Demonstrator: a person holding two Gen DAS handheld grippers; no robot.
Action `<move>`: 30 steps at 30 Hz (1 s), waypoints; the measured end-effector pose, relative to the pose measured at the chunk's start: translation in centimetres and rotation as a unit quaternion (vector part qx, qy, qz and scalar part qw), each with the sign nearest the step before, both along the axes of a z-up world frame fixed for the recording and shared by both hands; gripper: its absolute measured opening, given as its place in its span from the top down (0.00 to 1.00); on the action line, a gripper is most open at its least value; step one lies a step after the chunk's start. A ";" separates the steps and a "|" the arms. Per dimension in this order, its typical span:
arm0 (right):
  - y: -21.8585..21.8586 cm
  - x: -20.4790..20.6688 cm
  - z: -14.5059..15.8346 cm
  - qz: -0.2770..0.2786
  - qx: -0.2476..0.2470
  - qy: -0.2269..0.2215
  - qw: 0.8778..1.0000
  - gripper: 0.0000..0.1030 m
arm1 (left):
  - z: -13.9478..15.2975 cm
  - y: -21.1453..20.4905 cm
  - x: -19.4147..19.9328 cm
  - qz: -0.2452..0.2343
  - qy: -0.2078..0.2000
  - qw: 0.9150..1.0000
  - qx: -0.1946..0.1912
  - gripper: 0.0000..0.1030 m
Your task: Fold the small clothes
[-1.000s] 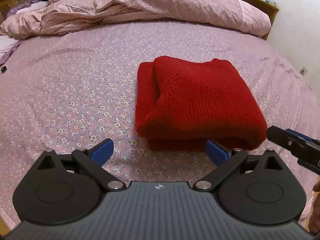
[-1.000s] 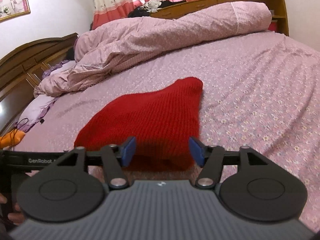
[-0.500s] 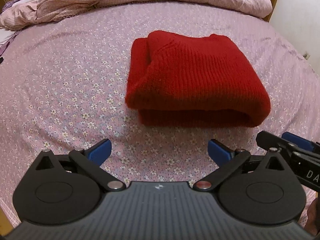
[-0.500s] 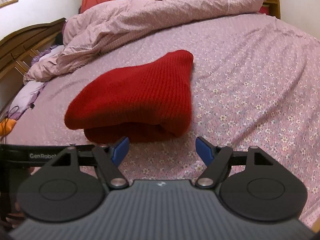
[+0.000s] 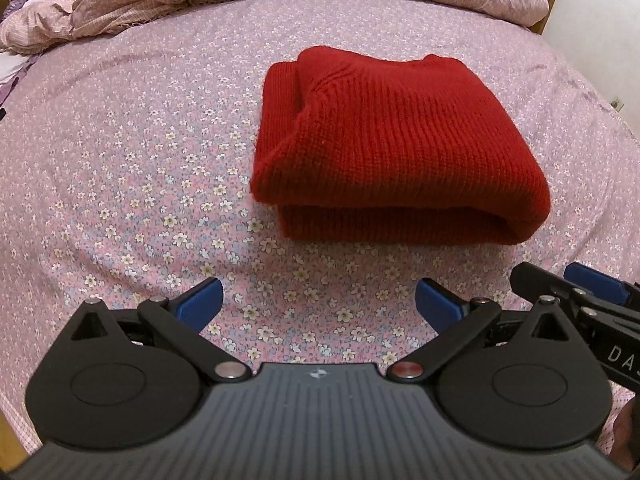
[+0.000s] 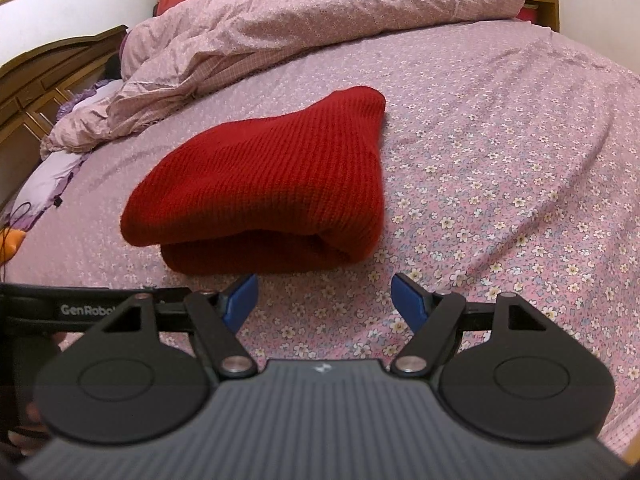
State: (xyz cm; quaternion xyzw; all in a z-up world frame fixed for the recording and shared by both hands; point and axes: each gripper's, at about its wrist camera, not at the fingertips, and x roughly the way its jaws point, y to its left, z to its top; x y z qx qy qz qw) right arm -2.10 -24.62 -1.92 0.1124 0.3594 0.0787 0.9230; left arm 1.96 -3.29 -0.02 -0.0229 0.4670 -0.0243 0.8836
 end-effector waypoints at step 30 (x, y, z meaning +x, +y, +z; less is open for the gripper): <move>0.1 0.1 0.0 -0.005 -0.004 0.002 1.000 0.27 | -0.2 0.1 0.0 -0.001 0.004 1.000 0.002 0.00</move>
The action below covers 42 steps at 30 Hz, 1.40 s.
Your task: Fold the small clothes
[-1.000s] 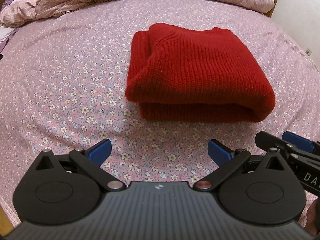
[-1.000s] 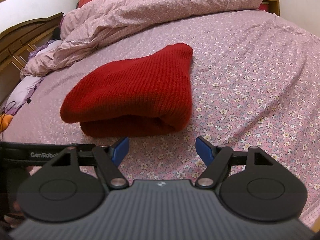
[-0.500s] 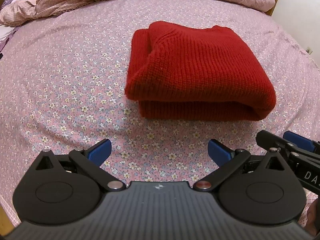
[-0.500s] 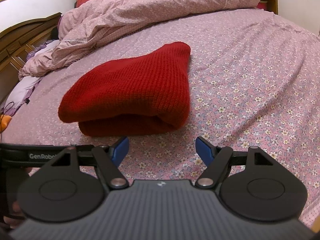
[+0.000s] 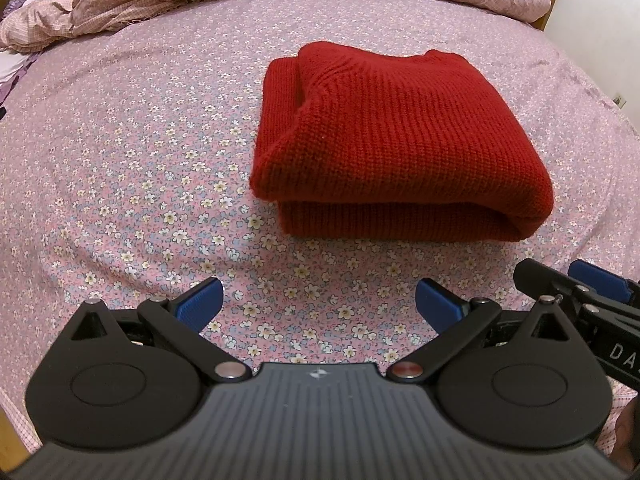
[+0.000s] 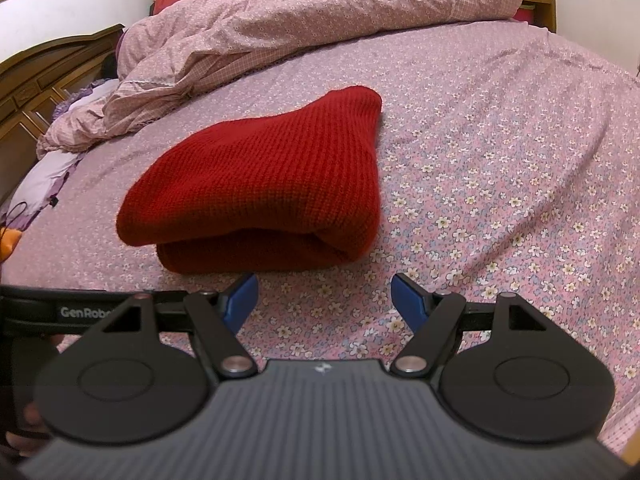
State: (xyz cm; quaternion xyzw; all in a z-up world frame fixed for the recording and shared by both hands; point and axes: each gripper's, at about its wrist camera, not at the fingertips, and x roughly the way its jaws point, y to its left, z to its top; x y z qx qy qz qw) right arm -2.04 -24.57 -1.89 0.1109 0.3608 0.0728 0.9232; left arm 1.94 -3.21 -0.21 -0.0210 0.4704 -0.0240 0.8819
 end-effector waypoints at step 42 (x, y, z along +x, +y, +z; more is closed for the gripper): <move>0.1 -0.1 0.2 -0.001 -0.007 -0.003 1.000 0.27 | 0.2 0.1 0.0 0.002 -0.001 1.000 0.000 0.00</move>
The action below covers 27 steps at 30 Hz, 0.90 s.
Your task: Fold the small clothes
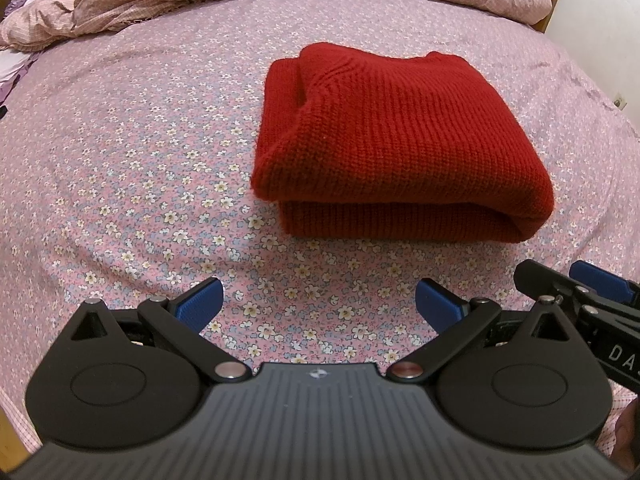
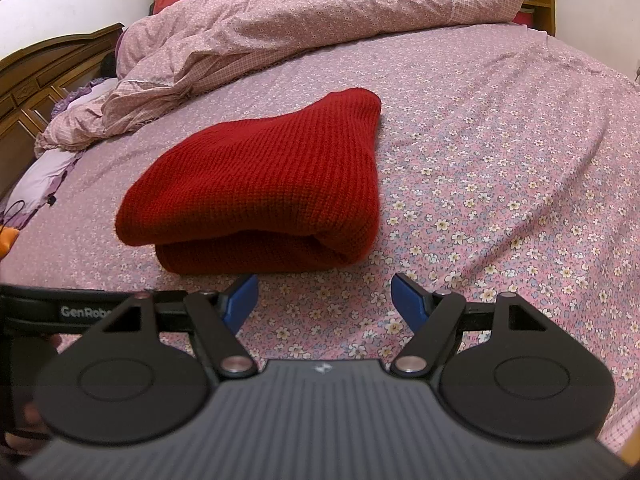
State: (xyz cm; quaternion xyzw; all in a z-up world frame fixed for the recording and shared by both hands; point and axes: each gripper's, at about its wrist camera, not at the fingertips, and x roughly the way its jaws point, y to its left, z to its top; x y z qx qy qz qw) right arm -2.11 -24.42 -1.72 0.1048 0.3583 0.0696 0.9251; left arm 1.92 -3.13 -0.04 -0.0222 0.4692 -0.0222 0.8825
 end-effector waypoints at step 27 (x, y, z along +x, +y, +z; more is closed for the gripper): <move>0.0 0.0 0.0 0.000 0.000 0.001 1.000 0.27 | 0.0 -0.3 -0.1 -0.004 0.000 1.000 0.002 0.00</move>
